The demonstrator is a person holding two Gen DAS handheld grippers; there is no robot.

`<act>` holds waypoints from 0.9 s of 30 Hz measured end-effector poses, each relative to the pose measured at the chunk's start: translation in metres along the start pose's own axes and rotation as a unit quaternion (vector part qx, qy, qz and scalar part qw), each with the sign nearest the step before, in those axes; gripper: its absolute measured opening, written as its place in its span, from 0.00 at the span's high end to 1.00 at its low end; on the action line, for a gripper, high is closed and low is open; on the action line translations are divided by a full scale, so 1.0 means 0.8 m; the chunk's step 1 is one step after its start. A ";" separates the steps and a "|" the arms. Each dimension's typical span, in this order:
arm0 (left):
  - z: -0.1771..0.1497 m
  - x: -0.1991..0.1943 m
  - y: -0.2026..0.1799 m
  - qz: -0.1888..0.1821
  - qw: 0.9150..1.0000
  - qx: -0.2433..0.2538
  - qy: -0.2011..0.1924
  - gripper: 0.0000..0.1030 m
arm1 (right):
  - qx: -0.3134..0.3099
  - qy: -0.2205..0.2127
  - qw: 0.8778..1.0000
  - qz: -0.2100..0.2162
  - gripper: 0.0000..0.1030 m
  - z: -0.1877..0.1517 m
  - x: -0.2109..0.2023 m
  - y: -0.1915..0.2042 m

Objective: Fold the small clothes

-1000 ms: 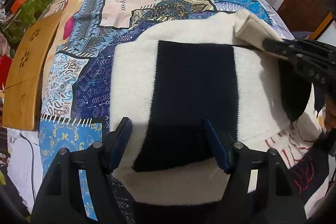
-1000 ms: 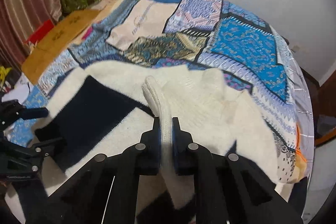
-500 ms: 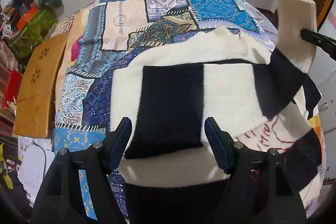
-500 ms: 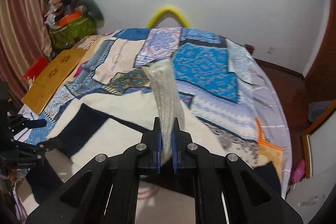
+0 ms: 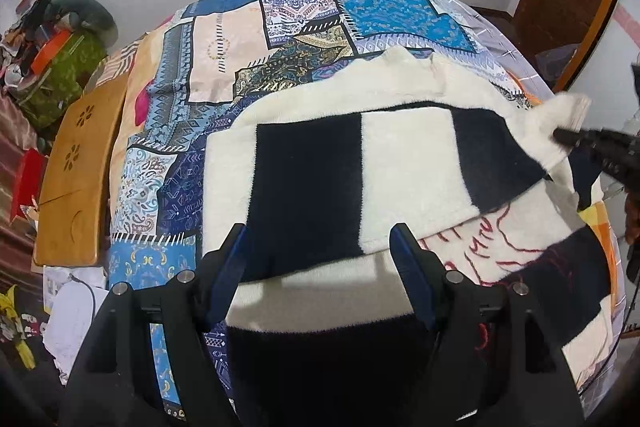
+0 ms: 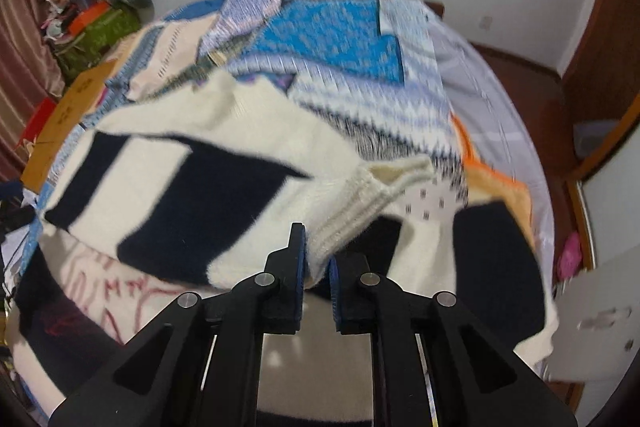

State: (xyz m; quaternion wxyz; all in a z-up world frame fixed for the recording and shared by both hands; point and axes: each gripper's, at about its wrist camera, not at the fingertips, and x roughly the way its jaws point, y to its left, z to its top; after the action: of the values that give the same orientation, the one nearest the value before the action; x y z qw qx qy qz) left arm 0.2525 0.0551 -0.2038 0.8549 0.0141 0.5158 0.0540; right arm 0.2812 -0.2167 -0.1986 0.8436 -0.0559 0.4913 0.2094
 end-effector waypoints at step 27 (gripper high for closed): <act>0.057 0.030 -0.070 -0.014 1.000 0.026 0.010 0.23 | 0.152 -0.071 0.982 -0.085 0.54 -0.071 -0.125 -0.192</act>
State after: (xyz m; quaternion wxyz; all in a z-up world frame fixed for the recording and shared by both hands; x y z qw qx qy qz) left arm 0.3084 0.0034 -0.2077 0.8500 0.0289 0.5253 0.0289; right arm 0.2552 -0.4027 -0.1593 0.8897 0.0470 0.4497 0.0634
